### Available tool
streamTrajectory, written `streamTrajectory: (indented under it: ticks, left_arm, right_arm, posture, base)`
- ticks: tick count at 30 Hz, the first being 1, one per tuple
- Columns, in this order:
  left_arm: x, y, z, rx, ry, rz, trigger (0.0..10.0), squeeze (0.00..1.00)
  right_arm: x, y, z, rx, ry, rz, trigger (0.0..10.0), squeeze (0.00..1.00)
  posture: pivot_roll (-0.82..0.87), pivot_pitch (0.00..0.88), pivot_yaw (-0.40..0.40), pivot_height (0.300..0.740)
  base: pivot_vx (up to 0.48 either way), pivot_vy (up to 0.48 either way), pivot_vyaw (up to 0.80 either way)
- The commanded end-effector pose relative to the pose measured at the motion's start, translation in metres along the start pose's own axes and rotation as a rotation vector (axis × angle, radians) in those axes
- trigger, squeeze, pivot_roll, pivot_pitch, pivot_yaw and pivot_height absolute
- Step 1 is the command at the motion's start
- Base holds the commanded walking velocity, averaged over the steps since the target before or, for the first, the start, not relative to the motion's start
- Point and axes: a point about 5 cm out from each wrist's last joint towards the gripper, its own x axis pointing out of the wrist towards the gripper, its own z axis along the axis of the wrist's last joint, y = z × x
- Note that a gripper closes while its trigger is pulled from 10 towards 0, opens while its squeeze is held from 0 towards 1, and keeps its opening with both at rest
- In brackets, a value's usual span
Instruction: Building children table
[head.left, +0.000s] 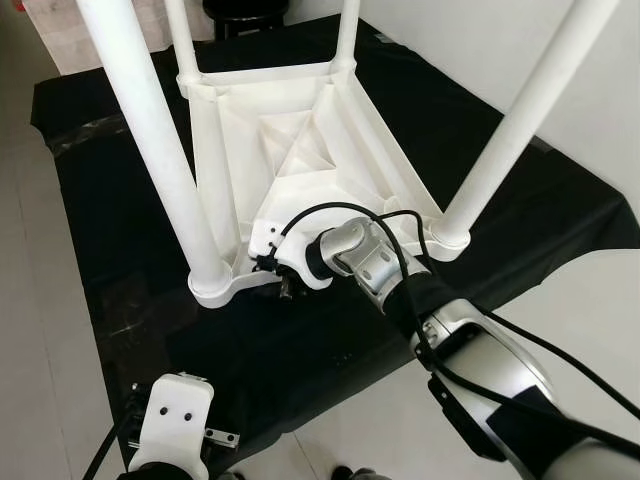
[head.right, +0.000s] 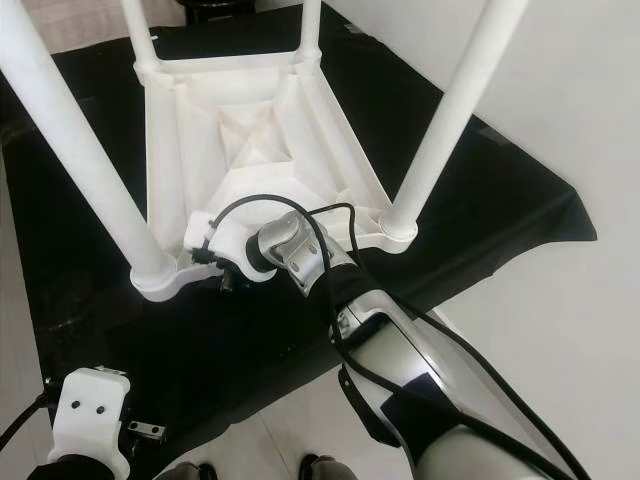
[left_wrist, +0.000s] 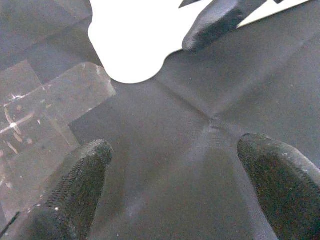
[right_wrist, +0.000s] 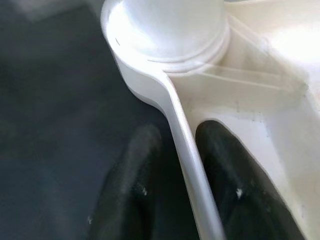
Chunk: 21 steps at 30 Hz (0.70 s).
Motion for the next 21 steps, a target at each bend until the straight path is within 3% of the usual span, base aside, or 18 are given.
streamTrajectory:
  ticks: [1,3,5,8,10,12,21]
  left_arm:
    - [-0.001,0.001,-0.003,0.005,0.011,0.004,10.0,0.00]
    - [0.001,0.002,-0.003,0.012,0.008,0.004,10.0,0.00]
    - [0.001,0.002,-0.003,0.012,0.008,0.004,10.0,0.00]
    - [0.003,0.004,-0.003,0.020,0.005,0.004,10.0,0.00]
    - [0.003,0.004,-0.003,0.020,0.005,0.004,10.0,0.00]
    - [0.004,0.006,-0.003,0.038,0.002,-0.001,10.0,0.00]
    - [0.004,0.008,-0.003,0.049,0.004,-0.002,10.0,0.00]
  right_arm:
    - [0.007,0.013,0.004,-0.060,-0.049,0.123,0.0,0.00]
    - [0.002,0.029,0.012,-0.183,-0.170,0.248,0.0,0.00]
    - [0.002,0.029,0.012,-0.183,-0.170,0.248,0.0,0.00]
    - [0.001,0.041,0.017,-0.298,-0.225,0.294,0.0,0.00]
    - [0.001,0.041,0.017,-0.298,-0.225,0.294,0.0,0.00]
    - [0.008,0.058,0.017,-0.421,-0.257,0.343,0.0,0.00]
    - [0.016,0.061,0.018,-0.463,-0.248,0.325,0.0,0.00]
  posture:
    - [0.14,0.191,-0.098,0.740]
    - [0.14,0.179,-0.088,0.740]
    - [0.14,0.179,-0.088,0.740]
    - [0.14,0.174,-0.078,0.740]
    - [0.14,0.174,-0.078,0.740]
    - [0.15,0.169,-0.073,0.740]
    - [0.17,0.170,-0.070,0.740]
  base:
    - [0.000,0.000,0.00]
    - [0.000,0.000,0.00]
    - [0.000,0.000,0.00]
    - [0.000,0.000,0.00]
    - [0.000,0.000,0.00]
    - [0.000,0.000,0.00]
    - [0.000,0.000,0.00]
